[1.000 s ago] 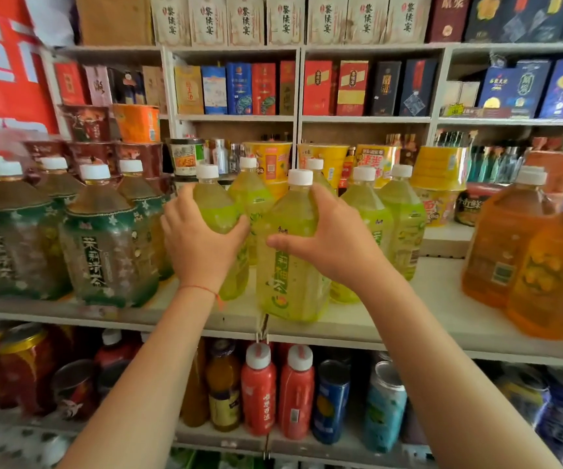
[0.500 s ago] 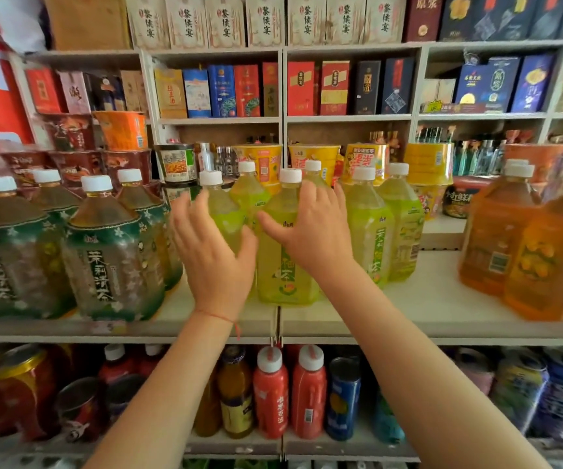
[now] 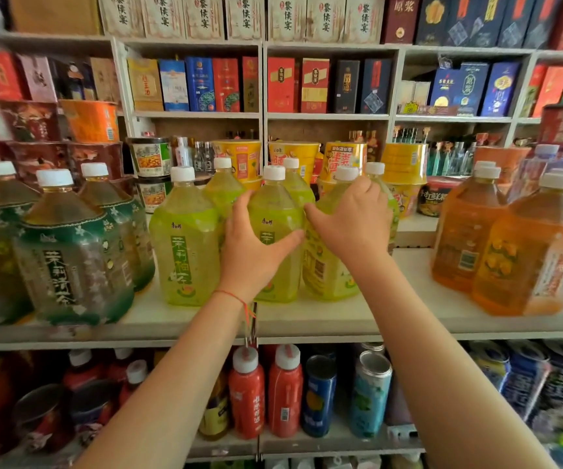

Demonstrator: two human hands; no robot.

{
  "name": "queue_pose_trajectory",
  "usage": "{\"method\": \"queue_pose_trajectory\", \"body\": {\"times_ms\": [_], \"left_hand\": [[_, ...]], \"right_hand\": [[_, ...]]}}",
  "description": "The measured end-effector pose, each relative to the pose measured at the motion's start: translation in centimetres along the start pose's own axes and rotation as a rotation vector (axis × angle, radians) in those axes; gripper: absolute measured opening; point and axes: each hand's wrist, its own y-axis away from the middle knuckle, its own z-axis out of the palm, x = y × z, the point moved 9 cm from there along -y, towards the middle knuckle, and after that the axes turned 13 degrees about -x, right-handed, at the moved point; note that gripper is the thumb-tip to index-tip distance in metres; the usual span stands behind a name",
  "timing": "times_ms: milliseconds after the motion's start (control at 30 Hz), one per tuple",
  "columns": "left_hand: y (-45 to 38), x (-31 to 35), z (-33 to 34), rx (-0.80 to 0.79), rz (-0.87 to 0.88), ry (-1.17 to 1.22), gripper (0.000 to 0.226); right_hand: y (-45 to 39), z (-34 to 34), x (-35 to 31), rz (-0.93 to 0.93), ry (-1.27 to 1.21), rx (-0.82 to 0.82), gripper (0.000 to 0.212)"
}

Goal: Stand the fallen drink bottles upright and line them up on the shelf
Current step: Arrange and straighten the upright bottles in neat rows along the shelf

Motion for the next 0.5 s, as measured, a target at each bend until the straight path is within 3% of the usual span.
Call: {"method": "queue_pose_trajectory", "body": {"times_ms": [333, 500], "left_hand": [[-1.5, 0.8, 6.0, -0.119, -0.030, 0.166, 0.087], [-1.9, 2.2, 9.5, -0.222, -0.046, 0.216, 0.072]], "right_hand": [[1.2, -2.2, 3.3, 0.059, 0.036, 0.131, 0.090], [1.0, -3.1, 5.2, 0.066, 0.060, 0.170, 0.079]]}}
